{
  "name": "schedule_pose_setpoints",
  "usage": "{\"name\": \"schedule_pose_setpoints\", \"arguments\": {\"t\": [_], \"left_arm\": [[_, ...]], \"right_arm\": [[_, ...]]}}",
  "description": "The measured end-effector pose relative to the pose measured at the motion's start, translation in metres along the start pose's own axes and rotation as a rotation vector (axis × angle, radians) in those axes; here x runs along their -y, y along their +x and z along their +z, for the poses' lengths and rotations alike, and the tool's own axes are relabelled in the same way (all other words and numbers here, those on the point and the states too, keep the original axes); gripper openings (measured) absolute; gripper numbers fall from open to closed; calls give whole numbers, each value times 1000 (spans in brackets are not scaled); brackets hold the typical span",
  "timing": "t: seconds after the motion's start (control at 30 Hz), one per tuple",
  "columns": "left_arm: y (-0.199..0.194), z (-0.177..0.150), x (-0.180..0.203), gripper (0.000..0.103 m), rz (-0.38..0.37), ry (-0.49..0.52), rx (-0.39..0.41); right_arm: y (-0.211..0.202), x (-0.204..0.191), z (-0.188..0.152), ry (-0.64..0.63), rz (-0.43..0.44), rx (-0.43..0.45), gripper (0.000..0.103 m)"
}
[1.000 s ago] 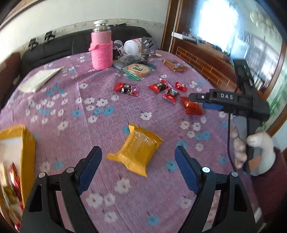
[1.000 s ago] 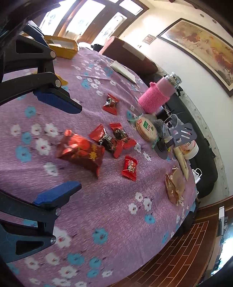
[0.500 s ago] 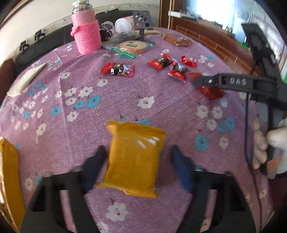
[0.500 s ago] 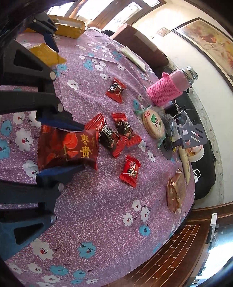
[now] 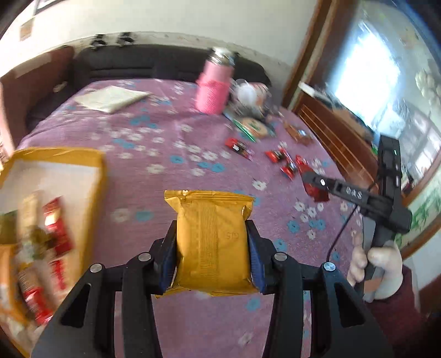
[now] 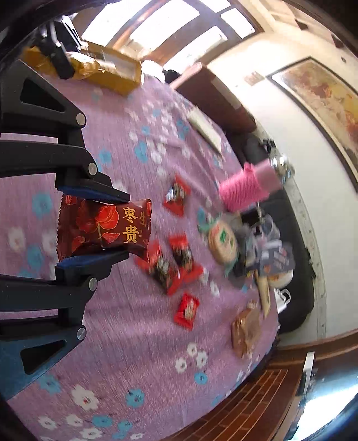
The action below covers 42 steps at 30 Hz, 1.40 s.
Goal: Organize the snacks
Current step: 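Carry both bags into the tray and open both grippers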
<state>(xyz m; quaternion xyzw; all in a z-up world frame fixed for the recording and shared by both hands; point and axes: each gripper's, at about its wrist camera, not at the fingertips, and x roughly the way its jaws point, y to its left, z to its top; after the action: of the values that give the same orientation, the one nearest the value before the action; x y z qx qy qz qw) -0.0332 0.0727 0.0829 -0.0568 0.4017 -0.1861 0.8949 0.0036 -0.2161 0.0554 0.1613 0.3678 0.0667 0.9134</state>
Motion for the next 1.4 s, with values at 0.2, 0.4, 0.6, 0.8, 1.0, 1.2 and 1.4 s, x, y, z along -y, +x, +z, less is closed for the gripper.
{"name": "schedule_pose_setpoints", "arguments": {"t": [0.2,0.4,0.6,0.8,1.0,1.2,1.4], "left_arm": [[-73,-23,-84,43,192,-171,93],[-95,-62,-150,43,294,-304,74],[-84,-88,-162,43,243,-330,13],[-69,-90,-166,44,233,-339,-13],[-52,-83,-184,46,223,-402,-31],[-69,-87,-178,49,246,-396,-1],[-111,-80,-145,59,450,-328,153]], "right_arm": [[-15,-97,-7,-134,161,-23,34],[3,-199,-33,-234,324,-136,34],[43,-287,-73,-345,366,-252,34],[95,-329,-93,-408,303,-335,34],[135,-322,-78,-334,250,-375,31],[105,-317,-73,-315,300,-317,48],[50,-294,-72,-357,275,-104,62]]}}
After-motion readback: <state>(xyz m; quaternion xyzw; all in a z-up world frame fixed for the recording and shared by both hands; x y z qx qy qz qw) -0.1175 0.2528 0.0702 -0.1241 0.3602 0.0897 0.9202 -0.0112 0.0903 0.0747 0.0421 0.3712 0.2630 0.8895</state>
